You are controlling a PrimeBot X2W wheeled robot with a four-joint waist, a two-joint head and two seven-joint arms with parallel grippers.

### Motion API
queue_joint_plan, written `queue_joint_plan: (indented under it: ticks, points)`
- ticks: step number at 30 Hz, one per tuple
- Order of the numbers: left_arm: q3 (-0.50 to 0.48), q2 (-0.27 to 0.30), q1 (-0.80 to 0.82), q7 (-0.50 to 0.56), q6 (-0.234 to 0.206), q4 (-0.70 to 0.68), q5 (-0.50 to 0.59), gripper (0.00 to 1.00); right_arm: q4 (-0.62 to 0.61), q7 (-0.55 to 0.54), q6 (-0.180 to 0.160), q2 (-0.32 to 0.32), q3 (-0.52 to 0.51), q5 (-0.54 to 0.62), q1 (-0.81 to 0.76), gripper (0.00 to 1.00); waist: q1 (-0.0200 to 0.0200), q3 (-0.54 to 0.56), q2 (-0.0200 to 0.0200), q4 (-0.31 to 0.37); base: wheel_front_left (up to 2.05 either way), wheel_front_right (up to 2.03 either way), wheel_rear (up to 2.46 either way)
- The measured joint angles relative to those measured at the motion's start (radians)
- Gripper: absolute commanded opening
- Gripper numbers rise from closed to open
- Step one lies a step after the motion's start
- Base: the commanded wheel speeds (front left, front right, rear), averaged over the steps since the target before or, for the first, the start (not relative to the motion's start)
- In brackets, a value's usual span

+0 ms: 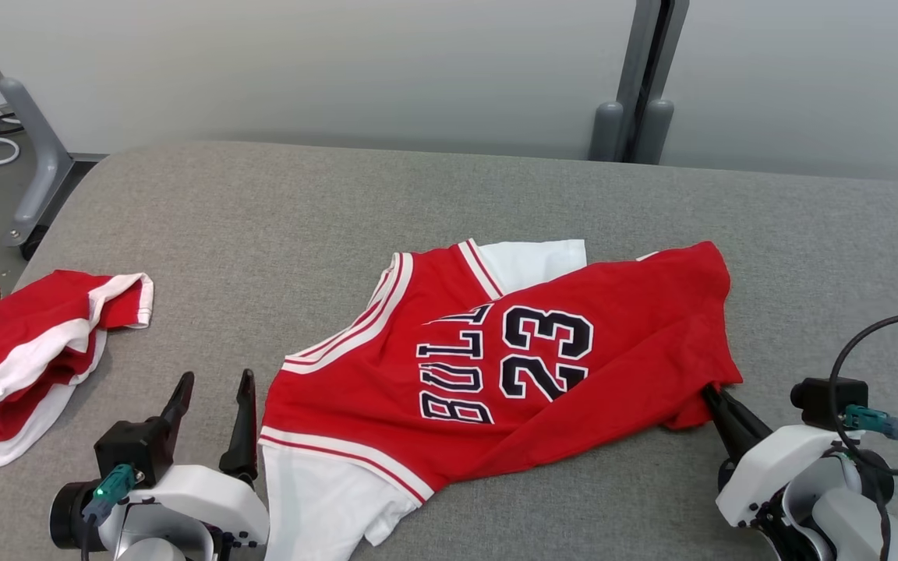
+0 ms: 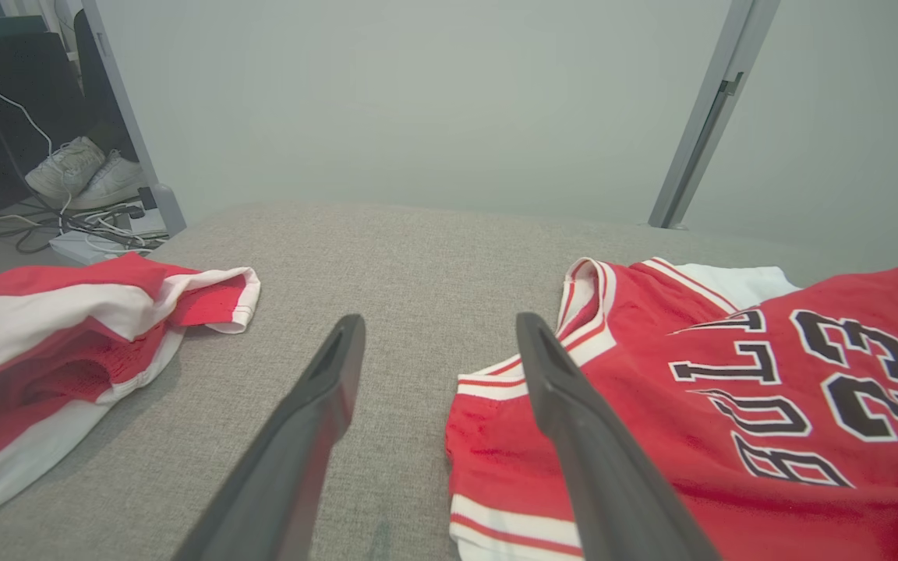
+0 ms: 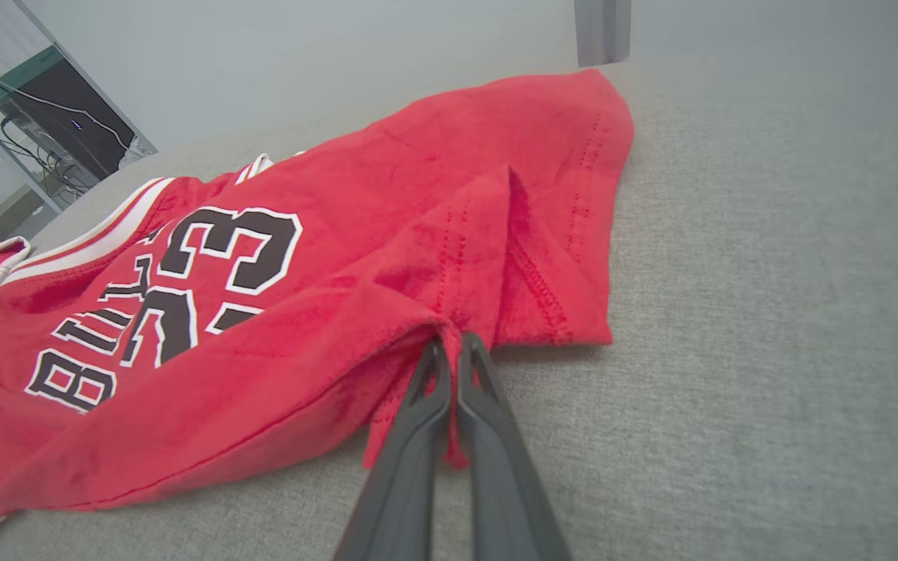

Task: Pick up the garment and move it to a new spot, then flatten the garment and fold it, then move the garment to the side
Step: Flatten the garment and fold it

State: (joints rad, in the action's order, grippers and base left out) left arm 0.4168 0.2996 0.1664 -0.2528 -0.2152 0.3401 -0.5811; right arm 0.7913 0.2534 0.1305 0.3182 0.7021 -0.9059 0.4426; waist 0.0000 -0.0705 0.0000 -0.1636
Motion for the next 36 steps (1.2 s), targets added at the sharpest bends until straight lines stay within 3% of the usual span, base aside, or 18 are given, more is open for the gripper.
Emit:
queue_joint_plan:
  ticks: [9,18,27,34,35,36]
  points:
    - [-0.004,0.001,-0.019,-0.003,-0.005,-0.002,-0.007,1.00,-0.141,0.007,0.000,0.105,0.036,0.072,-0.035,0.00,0.0000,0.022,0.0000,0.050,0.00,0.00,0.00]
    - [-0.007,-0.003,-0.038,-0.004,-0.006,-0.002,-0.011,1.00,-0.329,-0.127,0.000,0.228,0.080,0.111,-0.125,0.00,0.0000,0.040,0.0000,0.104,0.00,0.00,0.00]
    - [-0.007,-0.005,-0.046,-0.005,-0.006,0.002,-0.017,1.00,-0.523,-0.305,0.000,0.291,0.036,0.183,-0.239,0.00,0.0000,0.051,0.0000,0.142,0.00,0.00,0.00]
    - [-0.004,-0.006,-0.051,-0.006,-0.005,0.005,-0.018,1.00,-0.603,-0.410,0.000,0.275,-0.020,0.221,-0.318,0.00,0.0000,0.051,0.0000,0.159,0.00,0.00,0.00]
    - [-0.004,-0.006,-0.051,-0.006,-0.005,0.005,-0.018,1.00,-0.603,-0.410,0.000,0.275,-0.020,0.221,-0.318,0.07,0.0000,0.051,0.0000,0.159,0.00,0.00,0.00]
    - [-0.003,-0.006,-0.050,-0.006,-0.005,0.006,-0.018,1.00,-0.607,-0.420,0.000,0.266,-0.026,0.223,-0.326,0.49,0.0000,0.051,0.0000,0.159,0.00,0.00,0.00]
